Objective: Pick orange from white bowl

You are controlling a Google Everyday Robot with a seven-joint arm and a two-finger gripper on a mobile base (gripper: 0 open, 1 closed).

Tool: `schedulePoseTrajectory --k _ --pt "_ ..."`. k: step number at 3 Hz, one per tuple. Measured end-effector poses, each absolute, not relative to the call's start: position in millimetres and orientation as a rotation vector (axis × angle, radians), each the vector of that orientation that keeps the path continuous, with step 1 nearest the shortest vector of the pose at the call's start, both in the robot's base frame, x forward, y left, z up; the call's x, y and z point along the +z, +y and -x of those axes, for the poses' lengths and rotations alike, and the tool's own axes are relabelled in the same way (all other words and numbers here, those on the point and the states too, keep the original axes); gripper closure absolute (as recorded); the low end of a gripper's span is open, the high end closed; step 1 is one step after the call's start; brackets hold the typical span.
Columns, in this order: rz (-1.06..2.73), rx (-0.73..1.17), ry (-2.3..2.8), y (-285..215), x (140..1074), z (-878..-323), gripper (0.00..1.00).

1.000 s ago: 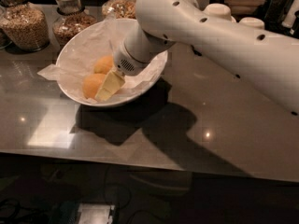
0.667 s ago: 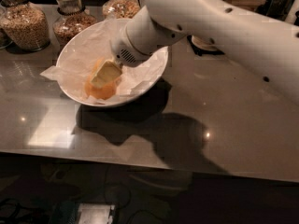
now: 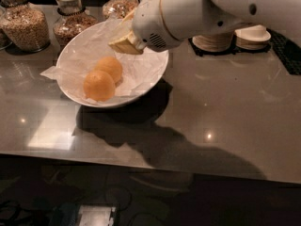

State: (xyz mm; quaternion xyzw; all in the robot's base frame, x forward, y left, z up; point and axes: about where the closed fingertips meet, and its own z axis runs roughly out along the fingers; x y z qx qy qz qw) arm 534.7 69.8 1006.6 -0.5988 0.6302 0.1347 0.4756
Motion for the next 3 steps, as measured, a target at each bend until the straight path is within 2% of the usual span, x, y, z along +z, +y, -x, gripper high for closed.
schedulePoseTrajectory --k 1,3 --pt "1.525 0.271 1.499 55.0 1025.1 -536.3 0.81" --pt "1.532 0.27 1.498 55.8 1025.8 -536.0 0.34"
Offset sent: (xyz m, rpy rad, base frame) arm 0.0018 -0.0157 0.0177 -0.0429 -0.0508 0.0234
